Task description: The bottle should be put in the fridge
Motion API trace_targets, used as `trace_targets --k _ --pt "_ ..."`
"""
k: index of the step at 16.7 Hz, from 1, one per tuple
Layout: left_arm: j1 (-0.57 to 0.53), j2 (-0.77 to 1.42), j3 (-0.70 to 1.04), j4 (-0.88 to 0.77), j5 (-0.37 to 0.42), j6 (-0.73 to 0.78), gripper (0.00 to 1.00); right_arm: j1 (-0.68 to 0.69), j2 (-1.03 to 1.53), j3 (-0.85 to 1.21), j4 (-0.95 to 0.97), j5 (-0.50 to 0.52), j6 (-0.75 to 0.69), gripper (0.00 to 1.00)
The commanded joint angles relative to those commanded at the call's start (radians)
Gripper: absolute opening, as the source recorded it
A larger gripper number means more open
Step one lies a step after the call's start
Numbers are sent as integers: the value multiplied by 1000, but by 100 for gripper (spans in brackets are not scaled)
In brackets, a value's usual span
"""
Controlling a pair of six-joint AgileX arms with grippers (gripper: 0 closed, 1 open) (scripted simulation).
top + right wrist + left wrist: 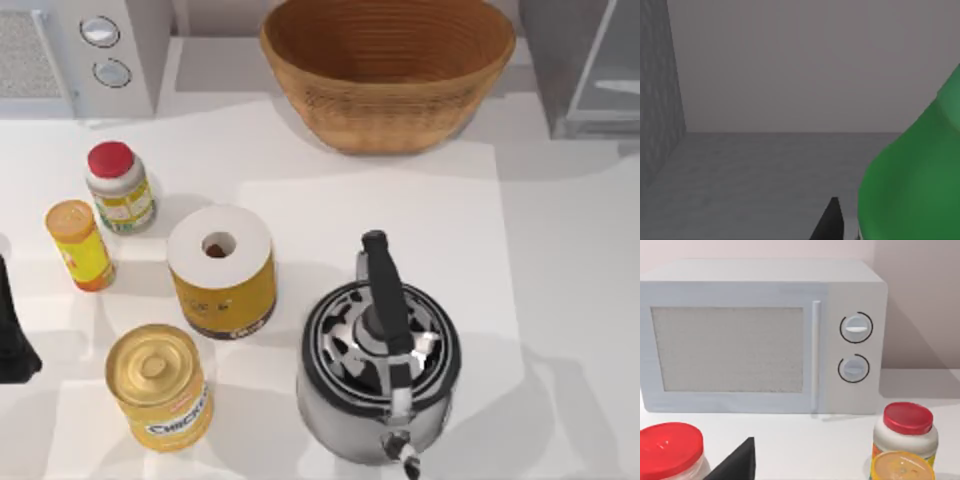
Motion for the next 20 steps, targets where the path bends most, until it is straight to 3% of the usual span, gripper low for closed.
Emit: trace_targets --k 14,20 --pt "0 0 0 0 0 0 100 41 231 454 -206 45 -1 1" --pt "0 0 0 0 0 0 100 49 254 494 -235 50 -4 1"
